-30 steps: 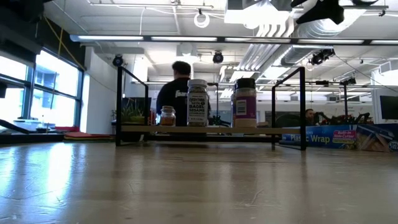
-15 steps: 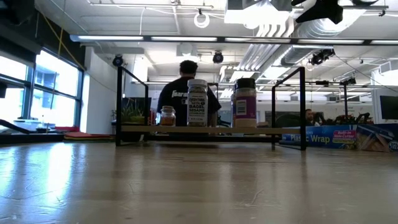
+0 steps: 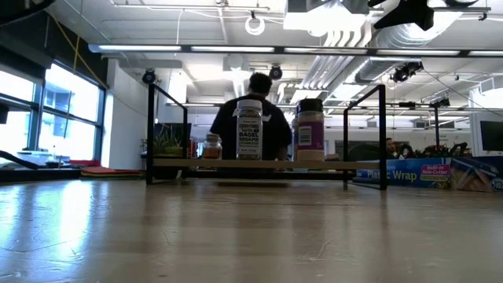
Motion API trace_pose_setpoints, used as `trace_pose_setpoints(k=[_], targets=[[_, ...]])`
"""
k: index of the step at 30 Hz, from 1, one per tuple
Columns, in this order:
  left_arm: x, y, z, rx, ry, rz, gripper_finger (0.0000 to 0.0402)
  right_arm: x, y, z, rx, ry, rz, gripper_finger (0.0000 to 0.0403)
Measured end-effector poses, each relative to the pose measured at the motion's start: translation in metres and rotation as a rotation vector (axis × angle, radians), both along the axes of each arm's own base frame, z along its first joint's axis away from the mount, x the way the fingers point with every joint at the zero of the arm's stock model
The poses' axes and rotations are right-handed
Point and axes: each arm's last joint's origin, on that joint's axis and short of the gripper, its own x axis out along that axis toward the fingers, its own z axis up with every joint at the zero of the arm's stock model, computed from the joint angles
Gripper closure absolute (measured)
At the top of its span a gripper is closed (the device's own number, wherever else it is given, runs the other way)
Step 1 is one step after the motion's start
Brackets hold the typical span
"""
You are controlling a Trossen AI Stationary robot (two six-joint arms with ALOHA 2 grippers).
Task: Shelf spices
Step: Put the brown seasoning bottle on the shelf aligned with the other brown seasoning bottles
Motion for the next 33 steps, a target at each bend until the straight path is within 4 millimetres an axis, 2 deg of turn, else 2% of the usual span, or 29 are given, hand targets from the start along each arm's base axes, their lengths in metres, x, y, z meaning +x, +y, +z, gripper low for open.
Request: trace_pose_setpoints(k=[3,11,14,19,25,28,33], targets=[[-0.007,-0.001,-0.010,-0.044,0.051,0.007,0.0160,0.000,0.000,0.000,0.008,-0.002,0.010,0.0153],[-0.012,0.003,-0.018,0.000,0.044,0.014,0.0151,0.000,0.001,0.000,0.050,-0.014,0.027,0.0153],[-0.012,0.004,-0.016,-0.006,0.035,-0.002,0.0151,0.001,0.001,0.000,0.054,-0.014,0.033,0.0153],[-0.012,0.007,-0.002,-0.001,-0.008,-0.005,0.0150,0.001,0.001,0.000,0.053,-0.014,0.033,0.0153],[-0.023,0.013,0.012,0.012,-0.001,-0.020,0.0150,0.001,0.002,0.000,0.049,-0.012,0.036,0.0153],[-0.027,0.013,0.010,0.036,-0.026,-0.040,0.0150,0.001,0.001,0.000,0.051,-0.012,0.035,0.0153],[-0.031,0.016,-0.004,0.064,-0.026,-0.055,0.0146,0.001,0.002,0.000,0.069,-0.019,0.028,0.0153]])
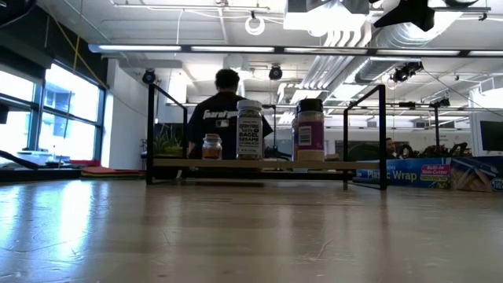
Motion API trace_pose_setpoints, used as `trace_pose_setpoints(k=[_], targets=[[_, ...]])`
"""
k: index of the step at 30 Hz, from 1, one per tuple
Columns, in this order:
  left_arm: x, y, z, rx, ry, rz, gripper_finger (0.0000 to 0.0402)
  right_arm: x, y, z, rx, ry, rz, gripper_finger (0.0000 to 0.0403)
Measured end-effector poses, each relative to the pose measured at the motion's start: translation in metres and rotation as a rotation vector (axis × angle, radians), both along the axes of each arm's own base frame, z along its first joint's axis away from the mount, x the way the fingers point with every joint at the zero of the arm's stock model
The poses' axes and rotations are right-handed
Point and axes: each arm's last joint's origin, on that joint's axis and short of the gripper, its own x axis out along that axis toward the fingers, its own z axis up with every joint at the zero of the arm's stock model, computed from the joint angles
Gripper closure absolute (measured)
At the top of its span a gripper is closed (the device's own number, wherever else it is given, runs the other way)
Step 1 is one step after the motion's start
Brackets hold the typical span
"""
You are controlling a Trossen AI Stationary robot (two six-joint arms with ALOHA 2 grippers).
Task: Shelf spices
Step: Put the brown seasoning bottle on the shelf aligned with the other brown seasoning bottles
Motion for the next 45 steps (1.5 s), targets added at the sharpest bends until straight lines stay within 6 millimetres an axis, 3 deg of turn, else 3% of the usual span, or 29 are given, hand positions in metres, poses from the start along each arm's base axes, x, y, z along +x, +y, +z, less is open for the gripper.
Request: trace_pose_setpoints(k=[9,15,22,23,26,31,39,45], targets=[[-0.003,0.004,-0.024,-0.017,0.000,0.049,0.0109,0.000,0.000,0.000,0.031,-0.011,-0.013,0.0153],[-0.003,0.004,-0.028,-0.033,-0.007,0.053,0.0127,0.000,0.000,0.000,0.035,-0.012,-0.015,0.0153],[0.005,0.006,-0.023,-0.098,-0.038,0.101,0.0244,0.000,0.000,0.000,0.038,-0.013,-0.020,0.0153],[0.009,0.006,-0.019,-0.112,-0.060,0.114,0.0250,0.000,0.000,0.000,0.035,-0.012,-0.018,0.0153],[0.015,0.012,-0.005,-0.126,-0.097,0.160,0.0337,0.000,0.000,0.000,0.029,-0.011,-0.016,0.0153],[0.013,0.028,0.026,-0.063,-0.034,0.215,0.0398,0.000,0.000,0.000,-0.011,0.004,0.004,0.0153],[0.010,0.043,0.058,-0.042,-0.122,0.228,0.0371,0.000,0.000,0.000,-0.058,0.023,0.034,0.0153],[0.025,0.034,0.060,-0.083,-0.310,0.161,0.0305,0.000,0.000,0.000,-0.062,0.024,0.041,0.0153]])
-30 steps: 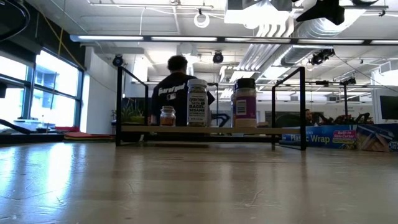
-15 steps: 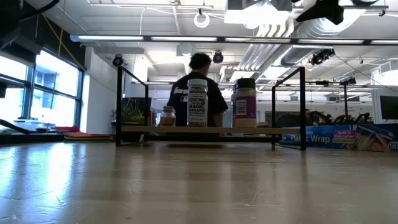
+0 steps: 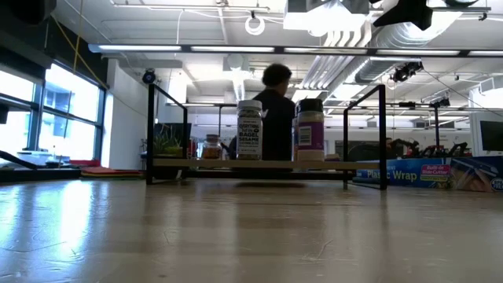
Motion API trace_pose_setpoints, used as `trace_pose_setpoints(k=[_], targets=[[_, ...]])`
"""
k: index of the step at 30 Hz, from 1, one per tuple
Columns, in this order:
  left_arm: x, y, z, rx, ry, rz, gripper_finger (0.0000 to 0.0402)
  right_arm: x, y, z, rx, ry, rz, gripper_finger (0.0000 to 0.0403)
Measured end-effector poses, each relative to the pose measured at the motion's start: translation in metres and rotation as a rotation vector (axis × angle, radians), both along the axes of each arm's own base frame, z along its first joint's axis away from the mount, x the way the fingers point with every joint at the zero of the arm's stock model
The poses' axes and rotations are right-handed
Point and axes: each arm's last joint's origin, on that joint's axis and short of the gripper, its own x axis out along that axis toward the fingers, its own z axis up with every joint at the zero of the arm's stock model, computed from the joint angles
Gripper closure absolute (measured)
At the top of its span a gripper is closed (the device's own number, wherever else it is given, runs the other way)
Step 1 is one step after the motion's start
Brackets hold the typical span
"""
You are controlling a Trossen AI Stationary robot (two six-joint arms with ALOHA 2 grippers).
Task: Shelf spices
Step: Put the brown seasoning bottle on the shelf aligned with the other brown seasoning bottles
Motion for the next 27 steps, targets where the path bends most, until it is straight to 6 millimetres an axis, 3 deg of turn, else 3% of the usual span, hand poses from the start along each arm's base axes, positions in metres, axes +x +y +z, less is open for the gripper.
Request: trace_pose_setpoints(k=[9,14,18,27], targets=[[0.004,-0.016,-0.025,0.046,0.099,-0.197,0.0180,0.001,0.003,0.000,0.125,-0.027,0.051,0.0153],[0.002,-0.021,-0.039,0.144,0.078,-0.384,0.0150,0.003,0.002,-0.001,0.257,-0.075,-0.090,0.0153],[-0.004,-0.023,-0.047,0.203,0.056,-0.529,0.0131,0.011,0.001,0.001,0.227,-0.119,-0.175,0.0153],[-0.010,-0.037,-0.049,0.177,-0.031,-0.614,0.0104,0.039,0.000,-0.002,0.214,-0.153,-0.205,0.0153]])
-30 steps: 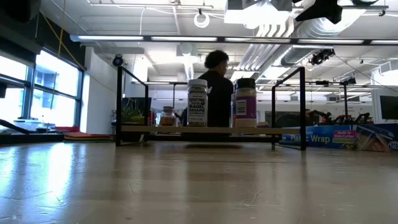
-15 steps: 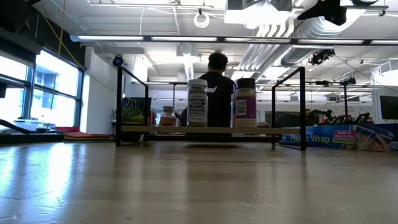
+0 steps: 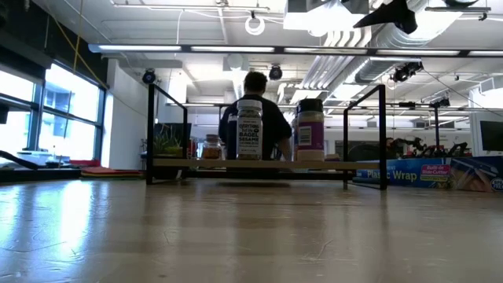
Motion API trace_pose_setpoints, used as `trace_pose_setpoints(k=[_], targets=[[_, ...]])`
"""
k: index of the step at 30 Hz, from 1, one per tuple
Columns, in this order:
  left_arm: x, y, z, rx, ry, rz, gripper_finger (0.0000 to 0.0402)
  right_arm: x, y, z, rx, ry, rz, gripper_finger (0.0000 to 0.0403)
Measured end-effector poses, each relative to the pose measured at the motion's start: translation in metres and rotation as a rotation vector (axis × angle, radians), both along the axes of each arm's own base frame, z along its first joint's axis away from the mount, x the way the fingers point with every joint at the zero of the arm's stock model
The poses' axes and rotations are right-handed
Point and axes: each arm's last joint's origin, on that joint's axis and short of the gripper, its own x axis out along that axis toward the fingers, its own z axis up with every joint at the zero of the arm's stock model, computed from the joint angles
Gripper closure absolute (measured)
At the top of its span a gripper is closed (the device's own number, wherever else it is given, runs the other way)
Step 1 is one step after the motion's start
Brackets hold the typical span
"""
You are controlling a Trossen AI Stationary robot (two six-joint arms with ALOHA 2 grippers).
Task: Shelf spices
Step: Put the brown seasoning bottle on the shelf aligned with the other brown seasoning bottles
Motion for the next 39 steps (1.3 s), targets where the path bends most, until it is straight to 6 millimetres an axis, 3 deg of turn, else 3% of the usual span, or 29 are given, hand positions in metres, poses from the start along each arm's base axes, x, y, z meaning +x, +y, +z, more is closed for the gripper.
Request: trace_pose_setpoints(k=[11,26,30,36,39], targets=[[0.000,-0.016,-0.012,0.074,-0.074,-0.097,0.0102,0.029,0.000,-0.008,0.049,-0.008,0.045,0.0153],[0.012,-0.033,-0.045,0.142,-0.029,-0.093,0.0107,0.031,0.000,-0.006,0.107,-0.058,0.020,0.0153],[0.013,-0.035,-0.046,0.133,-0.035,-0.088,0.0139,0.031,0.002,-0.006,0.110,-0.060,0.029,0.0153],[0.013,-0.035,-0.046,0.123,-0.027,-0.061,0.0221,0.031,0.006,-0.006,0.106,-0.060,0.042,0.0153],[0.013,-0.036,-0.045,0.111,-0.012,-0.053,0.0226,0.031,0.006,-0.006,0.106,-0.060,0.041,0.0153]])
